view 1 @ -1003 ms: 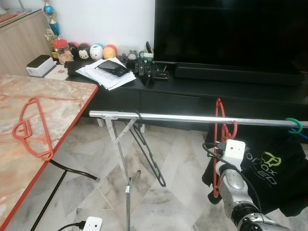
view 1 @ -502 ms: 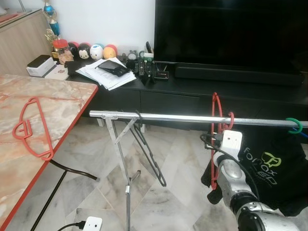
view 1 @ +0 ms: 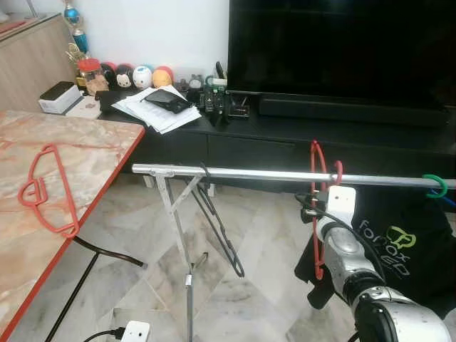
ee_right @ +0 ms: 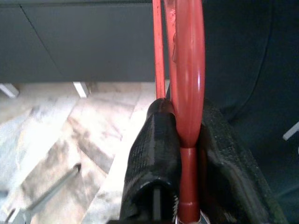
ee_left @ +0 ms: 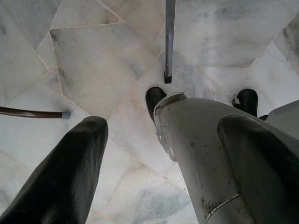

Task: Hang hanger

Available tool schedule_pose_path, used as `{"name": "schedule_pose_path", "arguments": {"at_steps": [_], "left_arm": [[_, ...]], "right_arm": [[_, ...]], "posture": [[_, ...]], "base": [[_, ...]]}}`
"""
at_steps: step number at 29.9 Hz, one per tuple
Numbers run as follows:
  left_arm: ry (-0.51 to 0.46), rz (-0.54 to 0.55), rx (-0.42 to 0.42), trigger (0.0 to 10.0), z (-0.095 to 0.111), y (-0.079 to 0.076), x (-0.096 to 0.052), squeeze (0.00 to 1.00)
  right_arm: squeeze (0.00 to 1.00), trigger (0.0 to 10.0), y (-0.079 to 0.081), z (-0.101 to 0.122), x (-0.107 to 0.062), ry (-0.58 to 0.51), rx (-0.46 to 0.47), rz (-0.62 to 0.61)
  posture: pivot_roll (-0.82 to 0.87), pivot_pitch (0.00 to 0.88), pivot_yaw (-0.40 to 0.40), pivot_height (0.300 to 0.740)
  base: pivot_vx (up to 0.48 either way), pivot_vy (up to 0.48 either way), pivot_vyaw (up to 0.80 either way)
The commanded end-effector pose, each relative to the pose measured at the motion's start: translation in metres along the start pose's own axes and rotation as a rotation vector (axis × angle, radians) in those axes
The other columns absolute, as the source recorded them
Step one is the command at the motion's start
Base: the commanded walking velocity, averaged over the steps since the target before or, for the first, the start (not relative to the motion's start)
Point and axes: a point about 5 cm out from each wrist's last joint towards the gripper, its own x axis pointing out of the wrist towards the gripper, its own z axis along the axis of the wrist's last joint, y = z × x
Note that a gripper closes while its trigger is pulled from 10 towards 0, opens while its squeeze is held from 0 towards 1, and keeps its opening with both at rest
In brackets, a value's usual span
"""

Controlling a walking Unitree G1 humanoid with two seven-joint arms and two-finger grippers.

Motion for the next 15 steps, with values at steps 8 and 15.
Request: {"name": "schedule_pose_path", "arguments": {"at_steps": [8, 15], "left_arm": [[0.078, 0.002, 0.005, 10.0, -0.018, 0.0, -0.003, 0.0], [0.085, -0.004, 0.007, 10.0, -0.017, -0.004, -0.002, 0.0]], "right_arm": [[0.0, 10.0, 0.002, 0.003, 0.002, 0.053, -0.042, 0.022], [0.0, 10.0, 0.005, -0.008, 0.0, 0.106, -0.052, 0.033]], "posture": [[0.02, 0.0, -0.008, 0.74], [0.02, 0.0, -0.008, 0.74]], "base": [[0.0, 0.0, 0.0], [0.0, 0.0, 0.0]]}}
